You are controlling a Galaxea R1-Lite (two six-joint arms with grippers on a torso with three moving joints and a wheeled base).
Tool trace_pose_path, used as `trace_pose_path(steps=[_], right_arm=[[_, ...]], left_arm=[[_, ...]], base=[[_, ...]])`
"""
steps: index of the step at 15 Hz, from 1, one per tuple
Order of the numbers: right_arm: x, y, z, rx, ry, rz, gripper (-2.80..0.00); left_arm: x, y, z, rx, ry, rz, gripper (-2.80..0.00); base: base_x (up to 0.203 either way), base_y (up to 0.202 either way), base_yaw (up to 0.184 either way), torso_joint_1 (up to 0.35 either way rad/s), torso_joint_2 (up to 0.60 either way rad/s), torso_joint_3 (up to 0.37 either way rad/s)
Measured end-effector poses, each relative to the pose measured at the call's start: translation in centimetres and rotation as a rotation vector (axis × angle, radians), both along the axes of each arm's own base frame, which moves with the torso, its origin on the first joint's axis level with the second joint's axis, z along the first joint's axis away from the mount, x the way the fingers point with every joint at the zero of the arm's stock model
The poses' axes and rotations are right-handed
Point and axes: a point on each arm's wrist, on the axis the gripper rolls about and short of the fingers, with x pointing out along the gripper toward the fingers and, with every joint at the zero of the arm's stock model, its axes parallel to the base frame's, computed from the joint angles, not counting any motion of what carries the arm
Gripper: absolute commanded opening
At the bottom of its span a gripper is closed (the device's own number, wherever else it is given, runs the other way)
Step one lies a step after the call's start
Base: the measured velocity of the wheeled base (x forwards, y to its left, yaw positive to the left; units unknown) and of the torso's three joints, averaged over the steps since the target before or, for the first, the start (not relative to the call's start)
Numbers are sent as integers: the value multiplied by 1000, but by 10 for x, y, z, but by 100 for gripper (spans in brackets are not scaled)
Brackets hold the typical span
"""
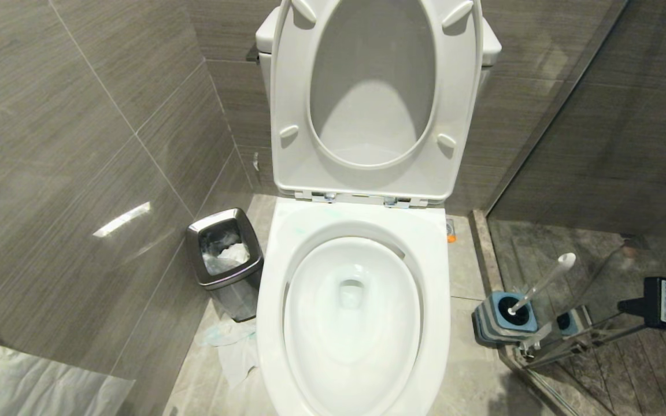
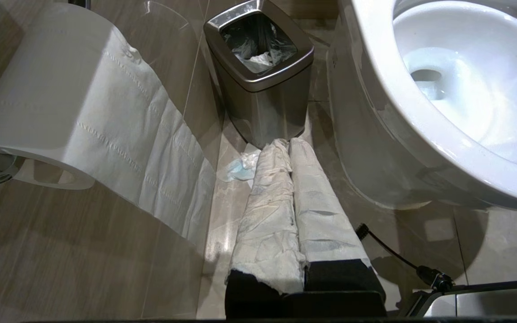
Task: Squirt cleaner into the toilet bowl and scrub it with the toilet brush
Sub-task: Pour in the cleaning agent
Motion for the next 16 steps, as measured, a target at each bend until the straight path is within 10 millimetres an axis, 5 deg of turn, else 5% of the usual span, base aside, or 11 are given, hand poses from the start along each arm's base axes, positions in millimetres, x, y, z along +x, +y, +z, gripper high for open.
trace_pose_path(steps=[9,16], right_arm=[[5,3,-6,-52,27,73,-280],[-3,5,-17,-37,69,81,-280]], left_arm=[[0,0,0,7,1,-1,-280],[0,1,0,-35,0,36,-280]], base=[[0,0,0,1,1,-4],[0,0,0,3,1,-166]])
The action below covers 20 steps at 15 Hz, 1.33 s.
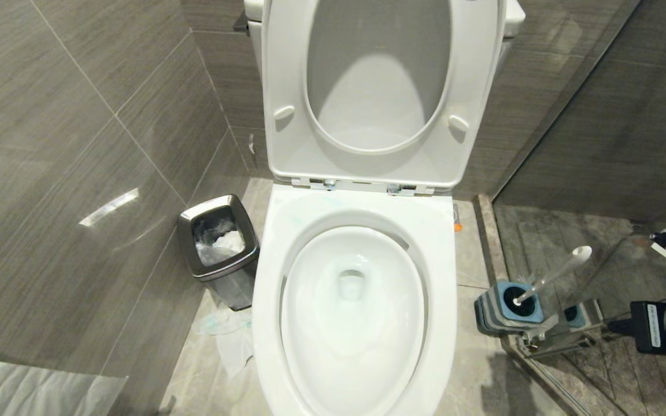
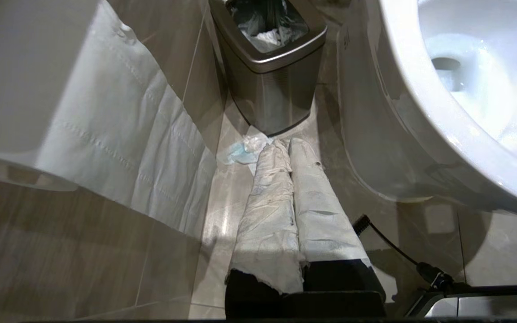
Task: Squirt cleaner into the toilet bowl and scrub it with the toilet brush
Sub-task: Pour in the cleaning agent
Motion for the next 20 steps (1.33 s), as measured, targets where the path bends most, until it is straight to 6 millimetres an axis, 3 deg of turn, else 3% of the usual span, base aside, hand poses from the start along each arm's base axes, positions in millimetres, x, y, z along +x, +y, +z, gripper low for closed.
trace_pose_path(steps=[10,20], right_arm=[[4,1,-7,30,37,2,-280],[-10,0,-22,32,53,6,-280]], left_arm=[[0,0,0,8,3,-3,-280],[0,0,0,35,1,-14,-280]], base=[[0,0,0,3,0,-198],[0,0,0,3,2,-196]])
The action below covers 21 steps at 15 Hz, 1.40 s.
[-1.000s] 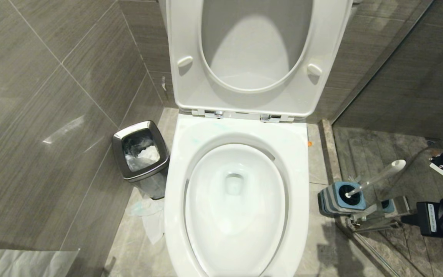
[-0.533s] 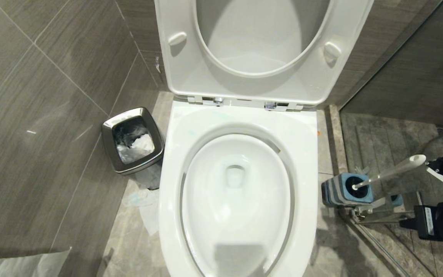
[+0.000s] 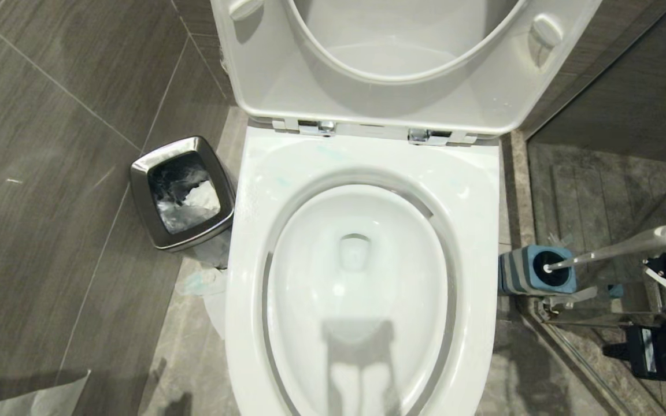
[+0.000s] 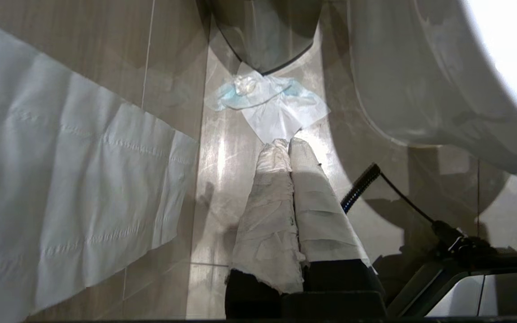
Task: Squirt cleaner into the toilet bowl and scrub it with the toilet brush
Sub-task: Pour in the cleaning agent
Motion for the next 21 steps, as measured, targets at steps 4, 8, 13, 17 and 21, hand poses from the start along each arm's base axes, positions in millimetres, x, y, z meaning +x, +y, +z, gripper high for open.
trace_pose_path(steps=[4,8,13,17,21], right_arm=[[-5,0,-1,1,-1,0,-280],[-8,0,-3,1,-1,0,-280],[-12,0,-4,18,-2,14,-280],[-7,1,-13,43,-82,53,-280],[12,1,-44,0,-190,92,-280]], left_arm=[[0,0,0,5,-1,1,-280],[0,0,0,8,0,1,-280],[0,0,0,6,0,1,-280],[0,0,0,2,0,0,-280],[0,0,-1,-2,1,3,-280]], base=[[0,0,0,5,3,-198],[0,0,0,4,4,-193],[0,0,0,1,2,-63],[0,0,0,0,0,0],[0,0,0,0,0,0]])
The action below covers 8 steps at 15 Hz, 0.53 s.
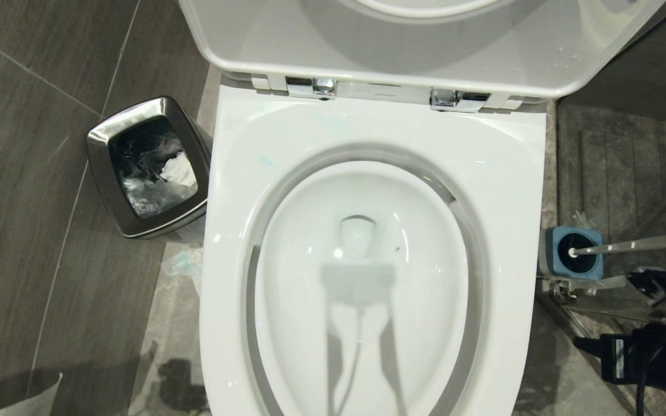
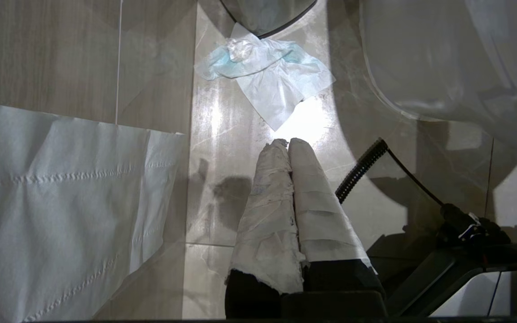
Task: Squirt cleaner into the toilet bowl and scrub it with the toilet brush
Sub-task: Pour in the cleaning agent
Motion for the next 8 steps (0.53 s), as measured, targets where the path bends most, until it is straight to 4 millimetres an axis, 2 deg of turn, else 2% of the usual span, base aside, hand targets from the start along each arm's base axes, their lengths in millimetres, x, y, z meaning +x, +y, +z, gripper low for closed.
trace_pose_path(steps=[7,8], right_arm=[[55,0,-35,-42,-232,-39,-280],[62,0,-39,-38,-261,-42,0]], left_arm=[[0,0,0,-60,-1,12,-280],[0,0,0,-60,-1,12,-280]], base=[[0,0,0,0,5,0],[0,0,0,0,0,0]])
